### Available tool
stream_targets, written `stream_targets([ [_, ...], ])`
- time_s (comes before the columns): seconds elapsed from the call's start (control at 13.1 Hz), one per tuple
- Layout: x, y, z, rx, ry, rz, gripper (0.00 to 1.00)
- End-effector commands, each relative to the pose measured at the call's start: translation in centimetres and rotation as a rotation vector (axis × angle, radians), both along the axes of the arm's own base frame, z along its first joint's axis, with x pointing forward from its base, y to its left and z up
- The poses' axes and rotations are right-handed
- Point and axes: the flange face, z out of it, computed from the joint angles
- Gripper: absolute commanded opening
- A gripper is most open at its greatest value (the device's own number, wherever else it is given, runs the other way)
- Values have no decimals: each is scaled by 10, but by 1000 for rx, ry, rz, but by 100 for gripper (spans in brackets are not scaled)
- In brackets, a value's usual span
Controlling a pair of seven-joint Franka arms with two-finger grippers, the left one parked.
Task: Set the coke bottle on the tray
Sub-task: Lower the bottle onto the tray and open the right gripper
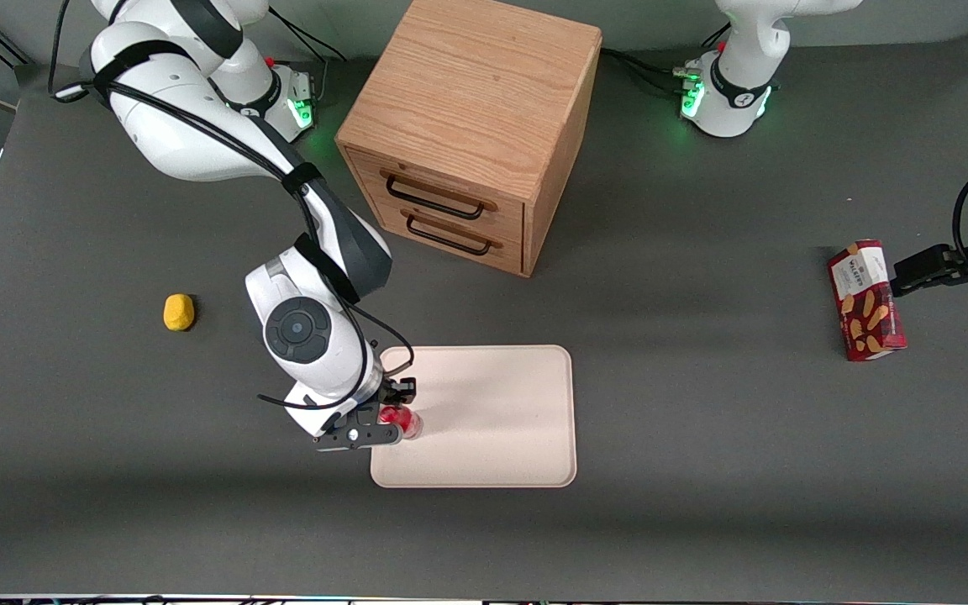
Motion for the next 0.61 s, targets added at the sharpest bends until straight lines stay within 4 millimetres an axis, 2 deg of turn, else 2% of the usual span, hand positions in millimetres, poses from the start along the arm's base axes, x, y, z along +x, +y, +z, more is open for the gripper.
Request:
stream_targets([
  [0.0,4,-4,9,-6,-31,-25,100],
  [0.23,7,-13,21,-6,-39,-26,100],
  [0.53,1,-39,72,-9,-38,-87,100],
])
